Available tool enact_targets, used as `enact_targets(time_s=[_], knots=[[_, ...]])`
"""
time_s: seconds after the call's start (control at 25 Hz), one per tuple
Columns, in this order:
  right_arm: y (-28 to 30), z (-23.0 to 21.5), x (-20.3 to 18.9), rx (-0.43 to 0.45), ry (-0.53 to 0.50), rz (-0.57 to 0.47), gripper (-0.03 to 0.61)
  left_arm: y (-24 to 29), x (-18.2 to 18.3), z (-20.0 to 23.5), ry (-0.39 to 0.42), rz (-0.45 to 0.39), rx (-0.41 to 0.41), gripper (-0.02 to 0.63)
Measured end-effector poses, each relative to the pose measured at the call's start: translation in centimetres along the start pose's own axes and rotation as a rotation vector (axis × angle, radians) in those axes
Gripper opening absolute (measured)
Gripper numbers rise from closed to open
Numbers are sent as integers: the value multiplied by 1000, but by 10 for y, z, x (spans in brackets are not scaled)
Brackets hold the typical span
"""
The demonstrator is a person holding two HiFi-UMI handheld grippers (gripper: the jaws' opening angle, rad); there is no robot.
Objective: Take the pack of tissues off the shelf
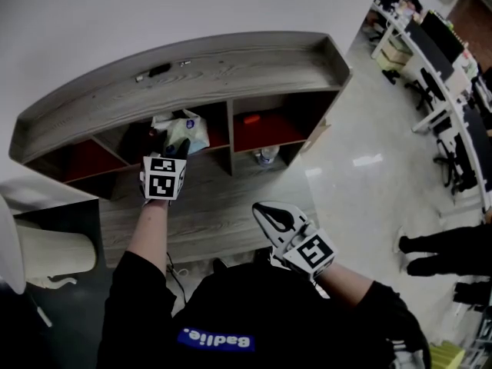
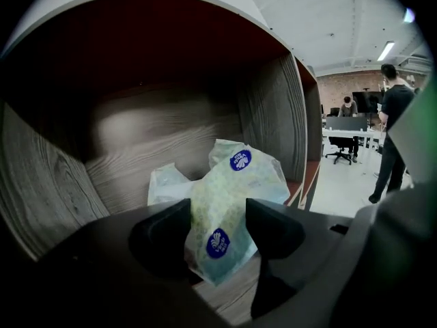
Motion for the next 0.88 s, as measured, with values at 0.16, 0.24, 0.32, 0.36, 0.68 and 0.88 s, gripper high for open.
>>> enact_targets(time_s=[0.16,0.24,0.32,0.36,0.68,0.88], knots=[[0,0,-1,-7,0,8,29,2,-3,0,24,33,12,211],[0,0,-2,-8,-2,8,29,1,-4,1,33,37,25,165],[-1,0,-1,-9,-4,5,29,-1,-5,2,34,33,32,102],[-1,0,-1,-10,-4,3,29,-1,-5,2,35,31,33,84],[-2,2,2,-9,0,-12,29,-11,-7,5,31,-1,47,32],[-3,4,3,-4,-1,-11,29,-24,-5,7,30,-27,54,29]])
Point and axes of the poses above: the fingertips, and each gripper's own axes: y forward along the fingers, z to its left, x out of its top, the point moved 7 cm from there along -y, backward along the fingers, and after that the axes turned 2 degrees about z, right-handed, at the moved point
